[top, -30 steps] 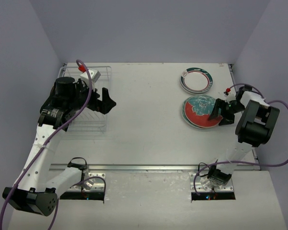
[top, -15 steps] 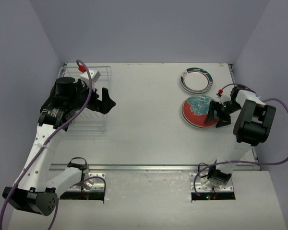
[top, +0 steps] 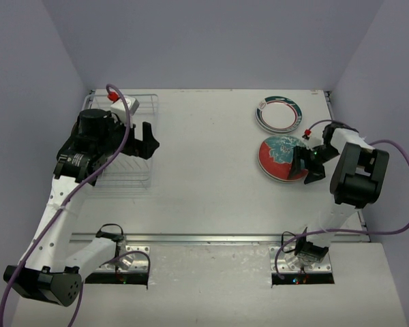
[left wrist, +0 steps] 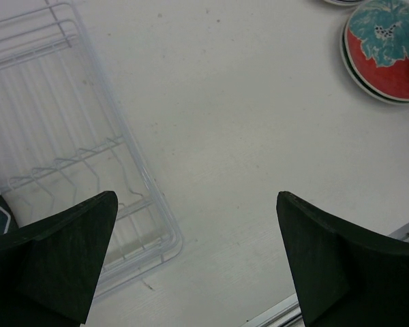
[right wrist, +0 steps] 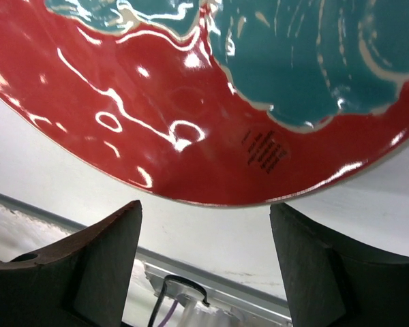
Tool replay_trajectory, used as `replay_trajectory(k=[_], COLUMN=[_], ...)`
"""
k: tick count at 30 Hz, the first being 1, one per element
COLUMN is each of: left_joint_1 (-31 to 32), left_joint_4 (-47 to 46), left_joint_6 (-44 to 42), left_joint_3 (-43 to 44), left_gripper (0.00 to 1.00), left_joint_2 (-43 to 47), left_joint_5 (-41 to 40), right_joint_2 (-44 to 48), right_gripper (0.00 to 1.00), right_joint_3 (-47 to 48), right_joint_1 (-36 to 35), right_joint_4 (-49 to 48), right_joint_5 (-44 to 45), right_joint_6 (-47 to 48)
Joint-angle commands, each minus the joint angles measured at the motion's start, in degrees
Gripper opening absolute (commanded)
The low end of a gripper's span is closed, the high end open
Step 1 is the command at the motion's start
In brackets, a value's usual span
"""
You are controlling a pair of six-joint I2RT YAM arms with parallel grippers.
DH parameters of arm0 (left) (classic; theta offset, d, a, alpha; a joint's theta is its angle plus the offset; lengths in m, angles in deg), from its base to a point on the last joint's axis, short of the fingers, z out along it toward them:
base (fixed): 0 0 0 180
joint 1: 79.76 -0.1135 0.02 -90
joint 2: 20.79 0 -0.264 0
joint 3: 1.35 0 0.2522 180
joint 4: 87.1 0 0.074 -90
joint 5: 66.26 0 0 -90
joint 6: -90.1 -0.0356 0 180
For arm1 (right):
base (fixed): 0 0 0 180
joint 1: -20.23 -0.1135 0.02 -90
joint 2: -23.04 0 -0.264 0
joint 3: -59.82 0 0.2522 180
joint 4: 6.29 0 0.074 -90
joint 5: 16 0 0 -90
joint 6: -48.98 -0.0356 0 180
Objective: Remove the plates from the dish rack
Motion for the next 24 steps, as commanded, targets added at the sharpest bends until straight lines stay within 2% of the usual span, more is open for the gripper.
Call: replay_trajectory(k=[1,6,11,13,16,17,18,21,24], left_joint_1=[0.3,0.3,-0.8,-1.4,-5.3,-6.9,-7.6,-13.9,-17.3], left_joint_4=[-1.9,-1.4,0.7,1.8,3.5,3.9,4.2,5.0,5.5], left_joint_6=[0.9,0.9,1.2,1.1,-0.6,-1.7,-2.2,-6.2,-10.0], left_joint_3=[2.5,3.5,5.3,6.0,6.9,7.2,7.6,10.0,11.9], left_gripper=[1.0,1.0,1.0,1.0,0.92,0.9,0.89,0.84,0.81], left_joint_2=[0.2,0.0,-0.6,-0.9,-1.2,-1.8,-2.5,-5.1,-8.2], left_joint_5=[-11.9,-23.8,-30.3,-31.4,-30.9,-30.4,-30.3,-30.3,-30.0], right_joint_2=[6.3,13.4,22.2,25.0,30.6,32.5,34.2,38.0,41.1], right_gripper=[0.76,0.77,0.79,0.8,0.84,0.94,0.99,0.99,0.99], right_joint_3=[-1.5,-4.7,-6.1,-5.9,-5.3,-5.4,-5.5,-6.8,-8.1], right_joint_1=[-0.4,-0.4,-0.3,-0.3,-0.5,-0.5,-0.6,-2.2,-4.0], right_joint_4=[-0.3,-0.5,-0.5,-0.9,-3.2,-3.9,-4.5,-7.4,-9.1], right_joint_5=[4.2,7.9,7.7,6.3,-0.6,-2.5,-4.3,-9.0,-11.8], right_joint_6=[3.1,7.3,10.2,10.5,9.1,8.7,8.5,6.9,5.3])
